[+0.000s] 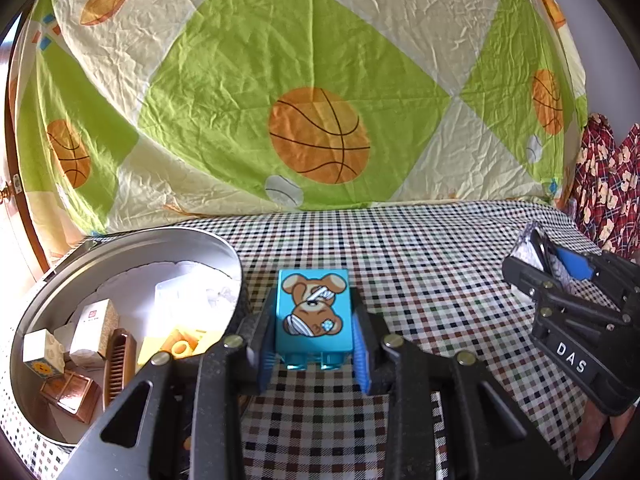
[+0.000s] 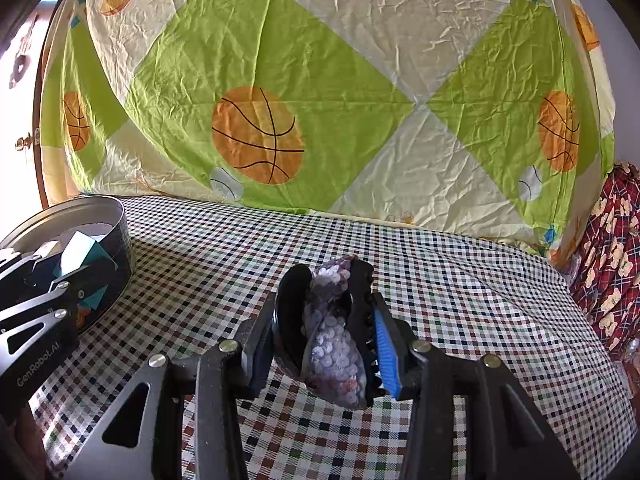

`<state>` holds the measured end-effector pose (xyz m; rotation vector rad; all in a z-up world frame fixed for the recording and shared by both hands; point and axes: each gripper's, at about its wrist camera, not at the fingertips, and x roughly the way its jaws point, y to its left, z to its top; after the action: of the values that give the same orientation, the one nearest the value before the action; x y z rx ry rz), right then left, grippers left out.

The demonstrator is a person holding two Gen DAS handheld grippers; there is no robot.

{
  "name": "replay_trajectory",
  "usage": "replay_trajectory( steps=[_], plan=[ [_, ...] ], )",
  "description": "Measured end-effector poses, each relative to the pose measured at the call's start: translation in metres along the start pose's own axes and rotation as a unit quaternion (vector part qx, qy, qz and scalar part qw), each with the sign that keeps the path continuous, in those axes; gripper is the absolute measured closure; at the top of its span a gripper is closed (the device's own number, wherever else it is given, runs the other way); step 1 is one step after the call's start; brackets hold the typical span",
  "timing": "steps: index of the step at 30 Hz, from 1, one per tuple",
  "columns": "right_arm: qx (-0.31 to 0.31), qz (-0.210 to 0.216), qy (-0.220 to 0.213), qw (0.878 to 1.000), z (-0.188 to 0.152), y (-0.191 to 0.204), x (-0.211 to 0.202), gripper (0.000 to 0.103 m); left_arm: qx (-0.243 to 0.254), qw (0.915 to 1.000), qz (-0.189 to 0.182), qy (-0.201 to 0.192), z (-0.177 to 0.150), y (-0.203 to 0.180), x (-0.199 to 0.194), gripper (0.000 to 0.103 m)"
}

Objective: Organize rigid objects
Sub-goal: 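Carry blue bear block toward tin with left gripper while right gripper carries silver packet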

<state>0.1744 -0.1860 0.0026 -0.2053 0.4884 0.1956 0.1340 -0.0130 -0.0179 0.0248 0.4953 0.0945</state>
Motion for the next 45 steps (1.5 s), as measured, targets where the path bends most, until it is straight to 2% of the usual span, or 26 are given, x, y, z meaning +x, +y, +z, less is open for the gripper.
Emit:
replay_trajectory(
  steps=[25,37,45],
  plan=[
    [-0.004,0.022,-0.020,1.000,-0.002,0.012,-0.017,0.057,-0.015,0.9997,0.010,-0.018,-0.006,0.014,-0.019,0.073],
    [-0.025,0.050,-0.047,0.997,-0.002,0.026,-0.029,0.057,-0.021,0.9994,0.012,-0.025,-0.010,0.022,-0.027,0.073],
    [-0.022,0.060,-0.048,0.997,-0.002,0.028,-0.030,0.057,-0.025,0.9991,0.014,-0.032,-0.013,0.027,-0.034,0.073]
  ],
)
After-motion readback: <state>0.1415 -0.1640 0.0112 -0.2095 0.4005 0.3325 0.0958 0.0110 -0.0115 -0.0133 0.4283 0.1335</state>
